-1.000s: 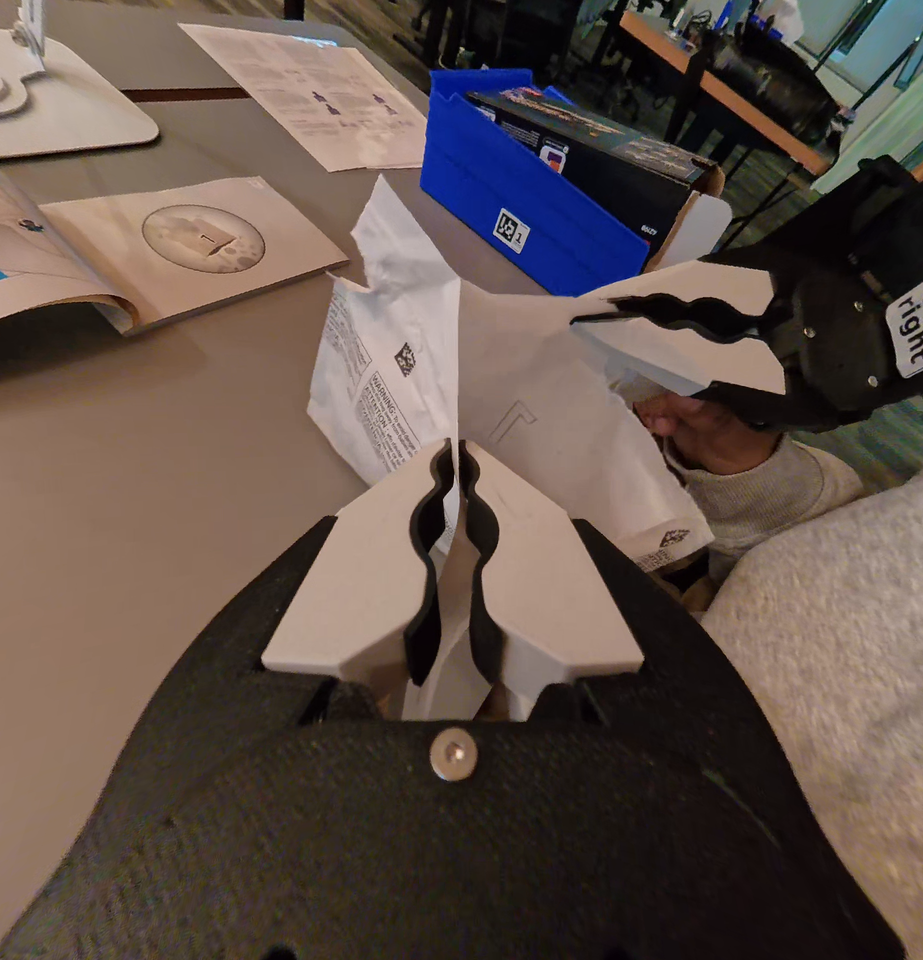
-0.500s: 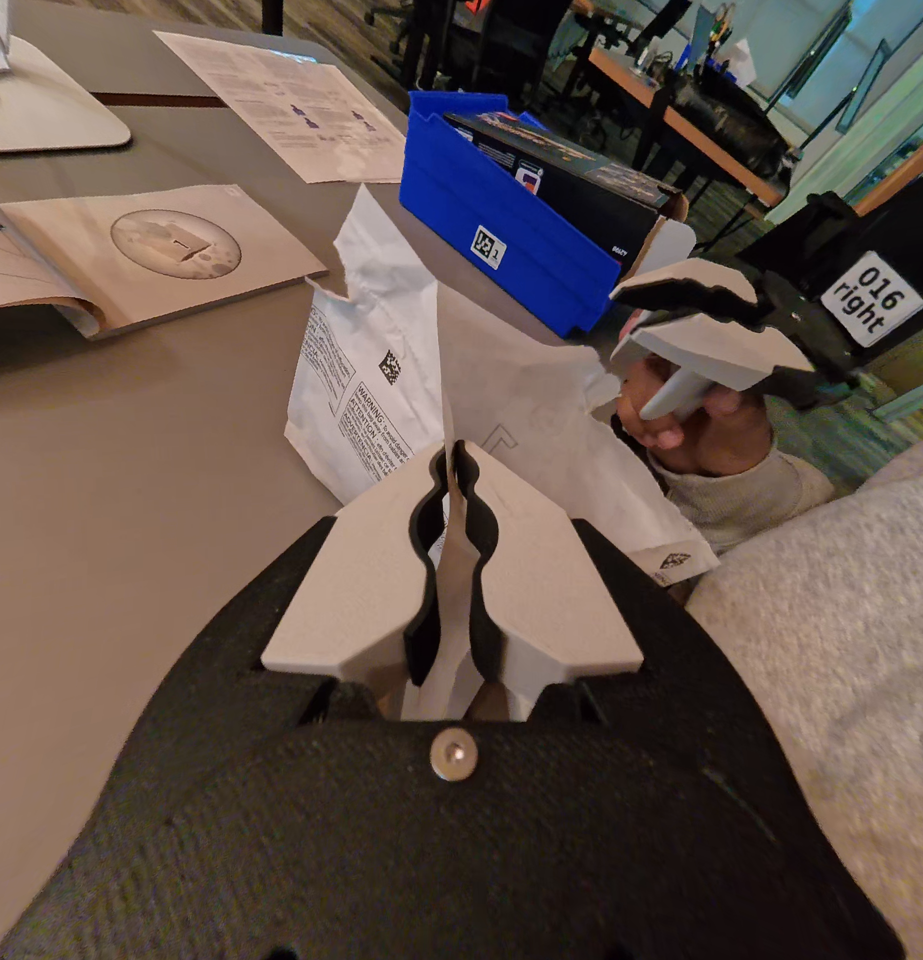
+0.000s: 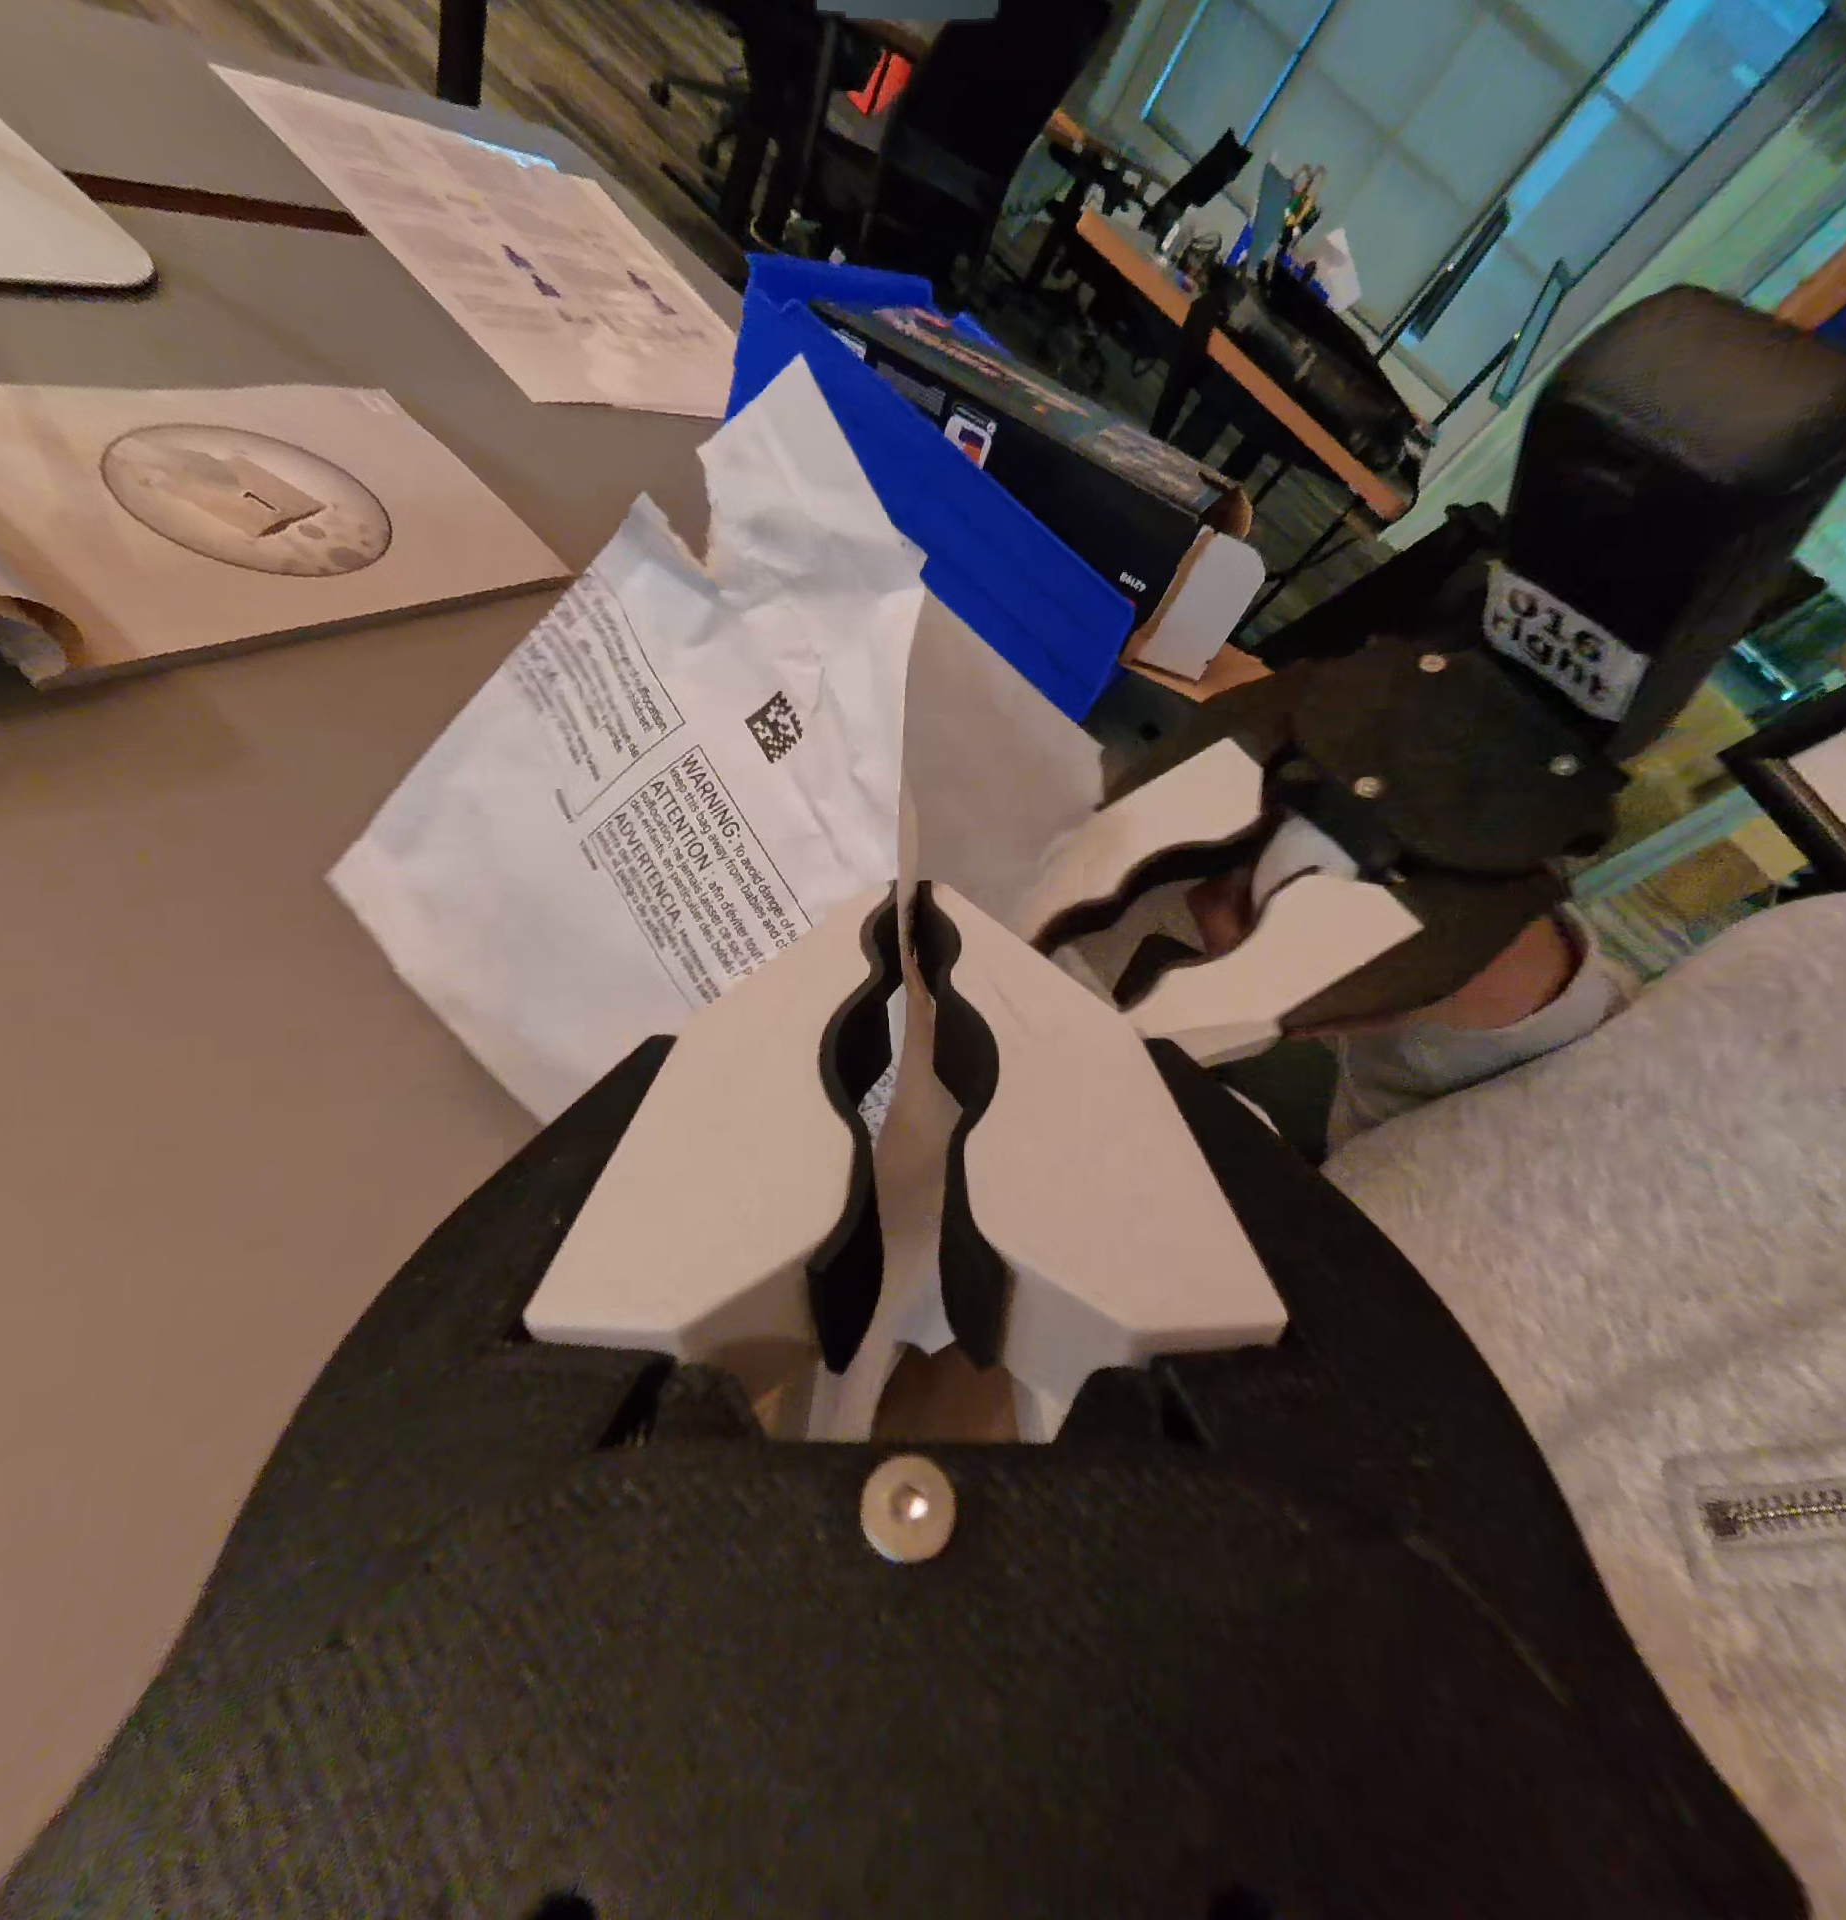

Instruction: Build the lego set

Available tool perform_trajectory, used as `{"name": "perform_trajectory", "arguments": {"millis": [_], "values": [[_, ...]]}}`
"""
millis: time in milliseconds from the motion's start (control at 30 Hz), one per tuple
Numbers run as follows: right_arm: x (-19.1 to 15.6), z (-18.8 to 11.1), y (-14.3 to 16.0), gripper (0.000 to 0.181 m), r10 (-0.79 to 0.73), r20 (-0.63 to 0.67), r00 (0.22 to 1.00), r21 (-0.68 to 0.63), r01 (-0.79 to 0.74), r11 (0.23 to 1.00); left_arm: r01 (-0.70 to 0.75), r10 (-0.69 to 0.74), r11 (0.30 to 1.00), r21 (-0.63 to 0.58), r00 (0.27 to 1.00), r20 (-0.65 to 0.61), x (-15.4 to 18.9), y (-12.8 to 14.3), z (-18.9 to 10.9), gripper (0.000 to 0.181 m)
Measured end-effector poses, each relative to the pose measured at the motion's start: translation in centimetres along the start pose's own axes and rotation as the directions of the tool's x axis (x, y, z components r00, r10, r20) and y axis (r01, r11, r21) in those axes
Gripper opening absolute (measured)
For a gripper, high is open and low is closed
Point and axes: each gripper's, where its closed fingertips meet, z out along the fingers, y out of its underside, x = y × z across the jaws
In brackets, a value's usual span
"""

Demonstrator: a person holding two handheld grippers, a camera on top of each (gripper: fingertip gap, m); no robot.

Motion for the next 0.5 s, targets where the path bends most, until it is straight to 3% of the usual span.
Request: {"name": "perform_trajectory", "arguments": {"millis": [100, 300, 500], "values": [[1.2, 0.7, 0.3, 0.027, -0.005, -0.061, 0.998, -0.036, 0.003, 0.999, 0.011, -0.011, 0.999, 0.032, 1.000, 0.006, -0.2, -0.1, -0.7, 0.000], [-0.6, 1.6, -1.7, 0.028, -0.046, -0.016, 0.999, 0.012, 0.046, 0.999, 0.080, -0.078, 0.991, 0.103, 0.997, -0.026, -0.7, -0.3, -1.8, 0.000], [1.1, 4.0, 0.3, 0.026, 0.021, -0.005, 1.000, -0.062, -0.021, 0.998, 0.160, -0.146, 0.979, 0.124, 0.983, -0.109, -0.8, 0.0, -2.0, 0.000]]}}
